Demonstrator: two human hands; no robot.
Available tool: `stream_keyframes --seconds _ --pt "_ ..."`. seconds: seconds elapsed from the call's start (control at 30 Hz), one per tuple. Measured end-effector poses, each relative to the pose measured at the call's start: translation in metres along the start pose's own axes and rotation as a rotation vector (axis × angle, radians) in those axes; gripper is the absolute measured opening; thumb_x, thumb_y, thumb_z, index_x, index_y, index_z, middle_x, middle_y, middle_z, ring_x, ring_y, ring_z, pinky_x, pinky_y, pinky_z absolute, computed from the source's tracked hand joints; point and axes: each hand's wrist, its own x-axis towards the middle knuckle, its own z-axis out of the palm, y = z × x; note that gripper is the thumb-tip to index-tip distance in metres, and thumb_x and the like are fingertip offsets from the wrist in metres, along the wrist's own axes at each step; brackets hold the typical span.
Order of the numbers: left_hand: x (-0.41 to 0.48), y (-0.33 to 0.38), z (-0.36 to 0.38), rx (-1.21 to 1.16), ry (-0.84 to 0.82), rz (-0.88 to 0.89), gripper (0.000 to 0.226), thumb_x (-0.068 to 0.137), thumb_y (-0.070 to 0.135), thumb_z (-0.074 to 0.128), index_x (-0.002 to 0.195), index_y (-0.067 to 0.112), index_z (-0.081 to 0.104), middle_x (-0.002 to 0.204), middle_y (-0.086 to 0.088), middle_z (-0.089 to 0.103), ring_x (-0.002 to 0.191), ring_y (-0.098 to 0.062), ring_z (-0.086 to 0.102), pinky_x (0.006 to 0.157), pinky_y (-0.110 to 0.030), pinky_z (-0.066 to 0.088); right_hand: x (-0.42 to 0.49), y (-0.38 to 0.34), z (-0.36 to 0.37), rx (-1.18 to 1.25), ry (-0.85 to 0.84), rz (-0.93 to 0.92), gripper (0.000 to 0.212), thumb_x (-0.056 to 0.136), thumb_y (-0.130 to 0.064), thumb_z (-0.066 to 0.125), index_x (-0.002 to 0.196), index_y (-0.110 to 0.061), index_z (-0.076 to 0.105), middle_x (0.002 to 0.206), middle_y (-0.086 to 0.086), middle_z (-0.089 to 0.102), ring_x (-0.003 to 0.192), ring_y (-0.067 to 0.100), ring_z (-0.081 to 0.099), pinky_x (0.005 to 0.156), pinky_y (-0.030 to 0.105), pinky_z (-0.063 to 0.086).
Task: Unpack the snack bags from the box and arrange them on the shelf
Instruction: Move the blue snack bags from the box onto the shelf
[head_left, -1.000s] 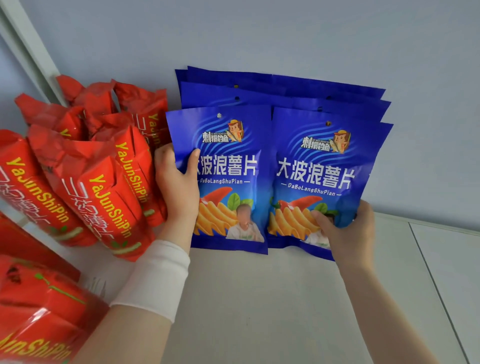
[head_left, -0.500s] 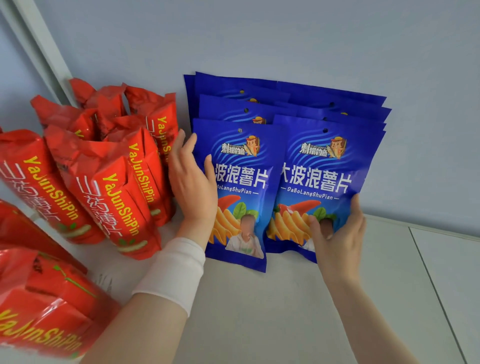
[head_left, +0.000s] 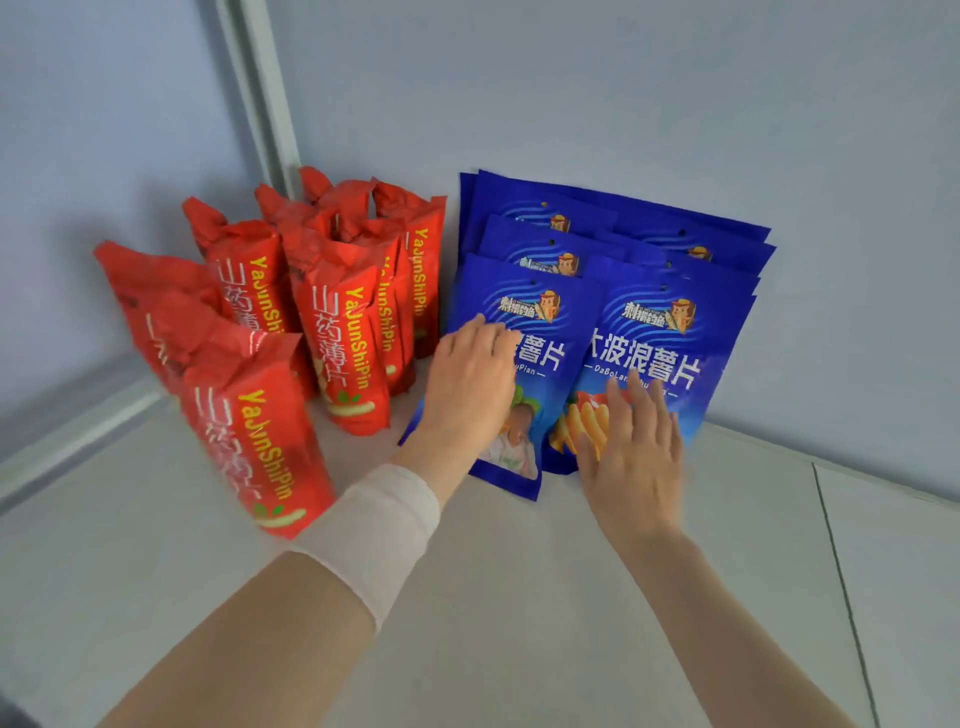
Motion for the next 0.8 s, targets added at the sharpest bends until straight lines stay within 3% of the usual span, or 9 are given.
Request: stream_keyframes --seconds 0.07,0.13,0.3,0.37,0.43,0.5,0.6,0.7,0.8 --pt "-0.03 0.003 -0.017 0.144 -0.048 0.039 0.024 0.073 0.025 0.069 0.094 0.016 0.069 0.089 -0.003 0.07 0.091 -0.022 0.067 0.071 -0.029 0.052 -0.013 -0.015 -0.009 -0.067 -0.12 -0.099 0.061 0.064 -0.019 0.083 0.116 0.001 0.06 0.12 0.021 0.062 0.112 0.04 0.059 0.087 0.055 0.048" --pt "-0.068 0.004 -0.04 0.214 -0.109 0.04 0.023 0.073 0.026 0.066 0.092 0.014 0.068 0.088 -0.003 0.07 0.09 -0.023 0.067 0.072 -0.029 0.051 -0.033 -0.03 -0.021 -0.104 -0.178 -0.222 0.063 0.055 -0.018 0.087 0.11 0.002 0.064 0.11 0.02 0.066 0.103 0.04 0.064 0.081 0.051 0.052" --pt "-0.186 -0.007 -0.097 0.427 -0.25 -0.024 0.027 0.059 0.021 0.076 0.085 0.016 0.071 0.079 -0.001 0.069 0.08 -0.02 0.067 0.066 -0.025 0.05 -0.11 -0.073 -0.047 -0.11 -0.341 -0.424 0.058 0.074 -0.025 0.075 0.122 0.001 0.058 0.128 0.021 0.057 0.121 0.04 0.051 0.097 0.051 0.044" --pt "-0.232 -0.012 -0.125 0.474 -0.317 -0.081 0.024 0.072 0.016 0.063 0.095 0.014 0.07 0.091 -0.003 0.069 0.091 -0.022 0.066 0.073 -0.028 0.051 -0.143 -0.096 -0.057 -0.141 -0.475 -0.504 0.056 0.093 -0.032 0.048 0.142 -0.008 0.034 0.15 0.013 0.032 0.141 0.032 0.024 0.113 0.045 0.023" --pt "-0.282 -0.022 -0.151 0.512 -0.395 -0.171 0.034 0.087 0.011 0.045 0.117 0.01 0.06 0.118 -0.009 0.061 0.116 -0.027 0.054 0.091 -0.035 0.045 -0.175 -0.122 -0.065 -0.108 -0.535 -0.619 0.054 0.099 -0.034 0.032 0.148 -0.014 0.019 0.156 0.005 0.017 0.146 0.024 0.008 0.116 0.04 0.01" --pt "-0.334 -0.032 -0.178 0.532 -0.508 -0.28 0.035 0.094 0.012 0.038 0.128 0.008 0.046 0.133 -0.012 0.048 0.129 -0.03 0.04 0.101 -0.04 0.035 -0.208 -0.154 -0.073 -0.079 -0.551 -0.723 0.053 0.099 -0.034 0.031 0.147 -0.014 0.02 0.156 0.005 0.018 0.146 0.024 0.008 0.116 0.04 0.009" --pt "-0.412 -0.047 -0.217 0.546 -0.554 -0.427 0.031 0.094 0.015 0.041 0.123 0.01 0.049 0.126 -0.008 0.052 0.12 -0.027 0.045 0.094 -0.037 0.037 -0.258 -0.206 -0.077 -0.024 -0.585 -0.862 0.052 0.099 -0.034 0.034 0.145 -0.013 0.026 0.154 0.007 0.025 0.145 0.025 0.013 0.115 0.043 0.014" --pt "-0.489 -0.064 -0.255 0.55 -0.566 -0.592 0.027 0.085 0.021 0.06 0.111 0.012 0.059 0.114 -0.007 0.06 0.111 -0.025 0.054 0.087 -0.036 0.045 -0.31 -0.259 -0.075 0.011 -0.631 -1.01 0.053 0.098 -0.035 0.034 0.145 -0.013 0.025 0.153 0.007 0.026 0.144 0.026 0.014 0.115 0.042 0.016" --pt "-0.574 -0.085 -0.281 0.518 -0.656 -0.756 0.03 0.095 0.024 0.045 0.123 0.014 0.048 0.131 -0.007 0.049 0.127 -0.026 0.04 0.1 -0.037 0.035 -0.367 -0.309 -0.066 0.03 -0.715 -1.126 0.053 0.099 -0.035 0.032 0.146 -0.013 0.023 0.154 0.007 0.024 0.145 0.025 0.012 0.116 0.041 0.014"
